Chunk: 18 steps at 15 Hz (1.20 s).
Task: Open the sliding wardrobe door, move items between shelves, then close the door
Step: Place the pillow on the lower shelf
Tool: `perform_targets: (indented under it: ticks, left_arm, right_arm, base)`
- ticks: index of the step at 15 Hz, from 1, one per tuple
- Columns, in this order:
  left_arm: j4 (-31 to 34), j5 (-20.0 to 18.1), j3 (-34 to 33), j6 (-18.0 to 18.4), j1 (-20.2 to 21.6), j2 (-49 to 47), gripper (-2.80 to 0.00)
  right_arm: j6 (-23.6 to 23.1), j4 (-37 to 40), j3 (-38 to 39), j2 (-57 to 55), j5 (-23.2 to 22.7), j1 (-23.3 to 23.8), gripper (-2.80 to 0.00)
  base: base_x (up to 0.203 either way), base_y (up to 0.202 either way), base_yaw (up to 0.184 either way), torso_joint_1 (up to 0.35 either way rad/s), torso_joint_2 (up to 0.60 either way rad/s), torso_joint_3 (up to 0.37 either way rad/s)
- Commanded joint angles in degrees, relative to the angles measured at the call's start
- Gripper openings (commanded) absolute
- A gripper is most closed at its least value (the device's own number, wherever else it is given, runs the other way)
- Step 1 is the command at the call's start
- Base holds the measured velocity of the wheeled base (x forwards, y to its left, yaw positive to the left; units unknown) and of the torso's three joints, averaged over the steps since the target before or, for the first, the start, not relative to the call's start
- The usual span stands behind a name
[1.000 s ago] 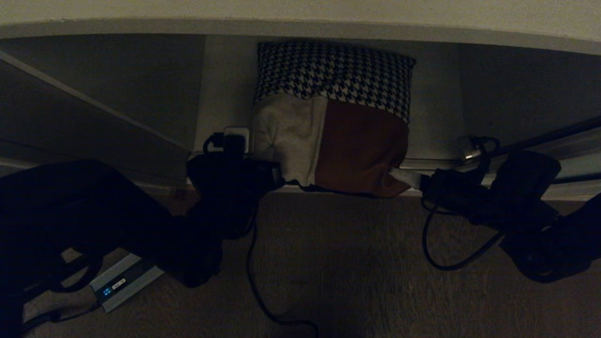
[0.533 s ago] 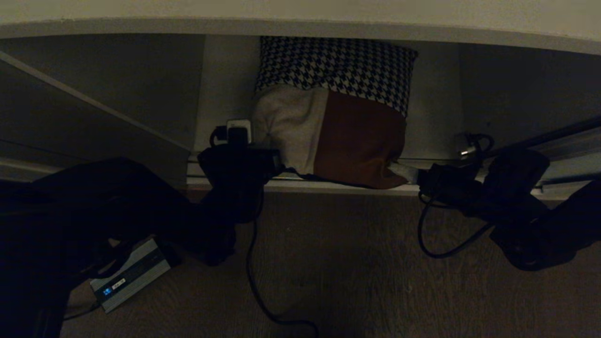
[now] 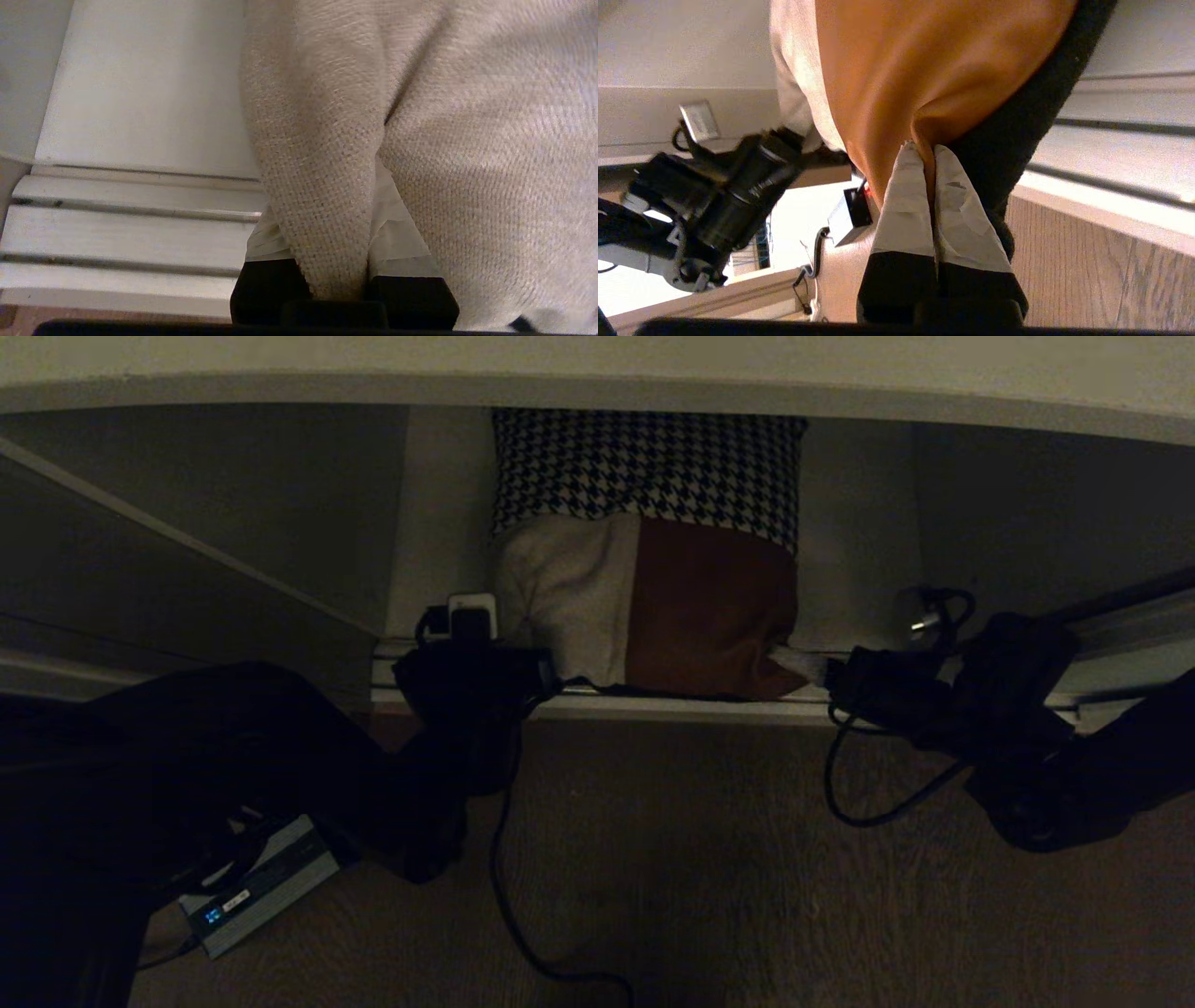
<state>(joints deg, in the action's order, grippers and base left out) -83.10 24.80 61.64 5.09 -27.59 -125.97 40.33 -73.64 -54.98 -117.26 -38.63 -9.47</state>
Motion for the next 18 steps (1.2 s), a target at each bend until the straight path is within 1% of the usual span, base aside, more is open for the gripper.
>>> perform_targets:
  ticks: [1,3,4,7,10,11,12,15,18]
  left_arm:
    - [-0.5,0.2,0.0,0.5,0.0,-0.5,-2.8]
    - [-0.3,0.2,0.5,0.8,0.0,-0.8,-2.8]
    - [-0.3,0.2,1.0,0.8,0.0,-0.8,0.0]
    - [-0.8,0.3,1.7,0.8,0.0,-0.4,0.0]
    - [-1.0,0.1,0.7,1.2,-0.5,2.3,0.0]
    - [-0.9,-0.1,-0.9,1.7,-1.1,4.8,0.0]
    - [-0.5,-0.3,-4.0,2.0,-2.0,7.1,0.0]
    - [1.5,-0.7,-10.0,2.4,-5.9,13.7,0.0]
    - [2.4,-1.1,-14.2,2.4,-6.3,15.1,0.0]
  right_arm:
    - [0.3,-0.3,-0.5,0.3,-0.2,0.1,-2.8]
    - [0.3,-0.3,-0.9,0.1,-0.2,0.6,-2.8]
    - [0.3,-0.3,-0.9,0.1,-0.2,0.8,-2.8]
    - [0.4,-0.4,-0.5,-0.2,-0.2,0.9,-2.8]
    - [0.4,-0.6,-0.4,-0.9,-0.2,0.8,-2.8]
    - [0.4,-0.7,-0.1,-1.0,-0.2,0.8,-2.8]
    - [0.4,-0.7,0.1,-1.0,-0.2,0.8,-2.8]
    - [0.4,-0.8,0.8,-0.7,-0.2,0.8,-2.8]
    - [0.4,-0.8,0.9,-0.5,-0.2,0.7,-2.8]
  base:
    - [0.0,0.0,0.0,0.0,0.0,0.0]
    - [0.0,0.0,0.0,0.0,0.0,0.0]
    - [0.0,0.0,0.0,0.0,0.0,0.0]
    - [0.0,0.0,0.0,0.0,0.0,0.0]
    - [0.0,0.0,0.0,0.0,0.0,0.0]
    - [0.0,0.0,0.0,0.0,0.0,0.0]
    - [0.0,0.0,0.0,0.0,0.0,0.0]
    - [0.0,0.0,0.0,0.0,0.0,0.0]
    - [0.0,0.0,0.0,0.0,0.0,0.0]
